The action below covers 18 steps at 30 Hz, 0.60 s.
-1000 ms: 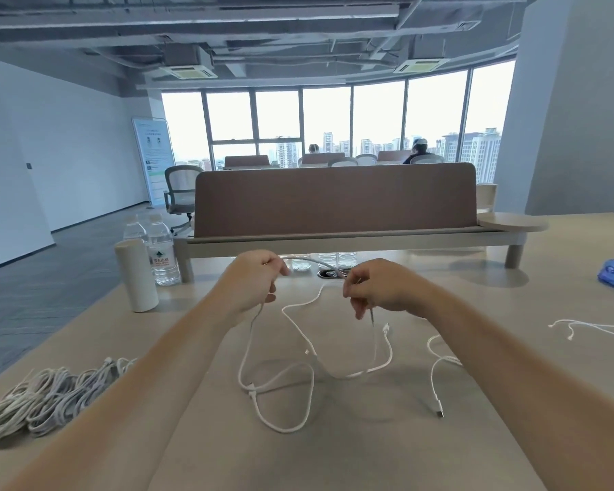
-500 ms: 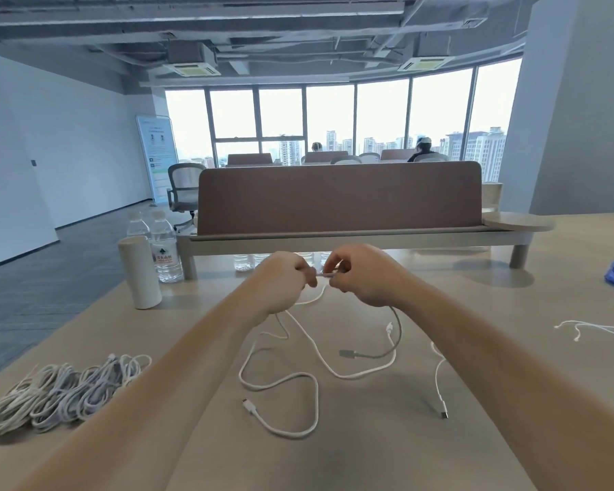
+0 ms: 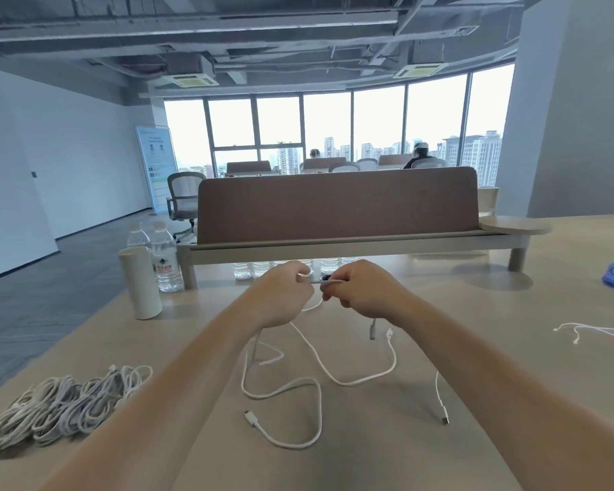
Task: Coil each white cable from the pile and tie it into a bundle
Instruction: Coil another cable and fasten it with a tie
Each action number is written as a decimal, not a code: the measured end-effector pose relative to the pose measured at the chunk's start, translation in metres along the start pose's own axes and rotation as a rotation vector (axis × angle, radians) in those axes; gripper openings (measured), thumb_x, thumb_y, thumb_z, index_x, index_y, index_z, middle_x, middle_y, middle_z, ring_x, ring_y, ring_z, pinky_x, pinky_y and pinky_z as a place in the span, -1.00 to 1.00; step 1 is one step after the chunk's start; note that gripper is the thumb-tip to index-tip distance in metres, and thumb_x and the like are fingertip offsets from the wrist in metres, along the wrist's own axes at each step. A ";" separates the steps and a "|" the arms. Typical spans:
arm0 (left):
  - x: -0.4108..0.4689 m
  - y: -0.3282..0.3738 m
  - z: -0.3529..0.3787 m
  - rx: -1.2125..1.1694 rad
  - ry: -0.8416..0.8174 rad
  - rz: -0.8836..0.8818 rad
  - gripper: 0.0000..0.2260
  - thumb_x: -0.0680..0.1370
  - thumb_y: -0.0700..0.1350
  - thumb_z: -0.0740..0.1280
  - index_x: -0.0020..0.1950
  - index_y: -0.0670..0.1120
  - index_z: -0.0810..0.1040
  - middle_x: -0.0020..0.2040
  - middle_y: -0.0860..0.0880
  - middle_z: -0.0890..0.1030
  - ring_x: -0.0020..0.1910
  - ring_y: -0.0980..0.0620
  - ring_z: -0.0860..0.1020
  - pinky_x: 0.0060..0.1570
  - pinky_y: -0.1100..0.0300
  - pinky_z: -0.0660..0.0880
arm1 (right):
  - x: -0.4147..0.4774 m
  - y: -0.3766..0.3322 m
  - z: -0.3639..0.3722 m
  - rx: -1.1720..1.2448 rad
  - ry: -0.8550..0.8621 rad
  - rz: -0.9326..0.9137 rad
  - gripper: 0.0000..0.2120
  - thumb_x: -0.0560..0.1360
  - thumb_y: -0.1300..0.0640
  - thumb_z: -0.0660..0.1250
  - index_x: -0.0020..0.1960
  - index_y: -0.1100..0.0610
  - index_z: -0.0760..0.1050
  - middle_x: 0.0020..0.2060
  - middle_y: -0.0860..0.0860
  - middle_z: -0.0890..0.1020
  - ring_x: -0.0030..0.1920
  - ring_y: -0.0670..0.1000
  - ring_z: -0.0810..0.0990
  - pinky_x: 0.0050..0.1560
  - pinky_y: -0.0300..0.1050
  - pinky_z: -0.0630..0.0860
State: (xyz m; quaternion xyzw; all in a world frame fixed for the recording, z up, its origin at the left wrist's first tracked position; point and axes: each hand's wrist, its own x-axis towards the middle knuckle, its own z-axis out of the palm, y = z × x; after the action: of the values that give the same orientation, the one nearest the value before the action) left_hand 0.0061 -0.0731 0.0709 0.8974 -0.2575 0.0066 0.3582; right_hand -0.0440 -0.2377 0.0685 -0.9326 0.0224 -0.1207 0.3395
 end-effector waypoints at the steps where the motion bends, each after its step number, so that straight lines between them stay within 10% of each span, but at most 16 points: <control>1: 0.001 0.002 0.002 -0.016 -0.021 0.005 -0.81 0.60 -0.11 0.24 0.18 -0.04 0.55 0.05 0.02 0.64 -0.09 -0.03 0.62 -0.15 0.17 0.50 | 0.000 -0.002 0.002 0.001 -0.004 -0.004 -0.80 0.54 0.04 0.37 -0.18 0.11 0.66 -0.41 -0.04 0.53 -0.37 -0.04 0.45 -0.30 -0.15 0.36; 5: 0.001 -0.002 -0.001 0.041 0.005 -0.007 -0.69 0.58 -0.26 0.20 -0.26 0.00 0.61 -0.24 0.02 0.52 -0.26 -0.03 0.49 -0.33 0.19 0.34 | -0.005 0.002 0.003 0.135 -0.034 -0.028 -0.90 0.47 0.17 0.45 -0.18 0.17 0.56 -0.37 -0.01 0.56 -0.35 -0.03 0.49 -0.26 -0.14 0.45; 9: 0.001 -0.015 -0.008 -0.262 0.111 -0.095 -0.70 0.62 -0.25 0.17 -0.27 -0.10 0.55 -0.39 -0.02 0.43 -0.42 0.01 0.33 -0.36 0.20 0.22 | -0.003 0.021 0.000 0.309 -0.064 -0.008 -0.94 0.49 0.29 0.42 -0.15 0.21 0.63 -0.26 0.09 0.70 -0.24 0.00 0.67 0.01 -0.05 0.67; 12: -0.001 -0.020 -0.013 -0.416 0.093 -0.146 -0.74 0.64 -0.25 0.14 -0.19 -0.16 0.53 -0.49 0.03 0.35 -0.48 0.03 0.25 -0.35 0.17 0.23 | -0.001 0.028 0.000 0.232 -0.008 0.029 -0.88 0.51 0.15 0.46 -0.20 0.12 0.66 -0.31 -0.02 0.67 -0.29 -0.06 0.59 -0.15 -0.13 0.60; 18: -0.005 -0.010 -0.005 -0.329 -0.044 -0.142 -0.76 0.60 -0.37 0.10 -0.05 -0.28 0.57 -0.19 -0.18 0.62 -0.35 -0.09 0.60 -0.10 0.00 0.62 | -0.001 0.011 0.002 0.302 0.044 0.016 -0.80 0.57 0.15 0.35 -0.19 0.21 0.60 -0.39 0.03 0.65 -0.42 -0.03 0.52 -0.33 -0.17 0.40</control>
State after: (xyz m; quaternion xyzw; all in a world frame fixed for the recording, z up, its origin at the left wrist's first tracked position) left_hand 0.0072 -0.0615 0.0667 0.8426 -0.1990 -0.0805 0.4939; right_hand -0.0436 -0.2450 0.0593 -0.8677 0.0189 -0.1405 0.4764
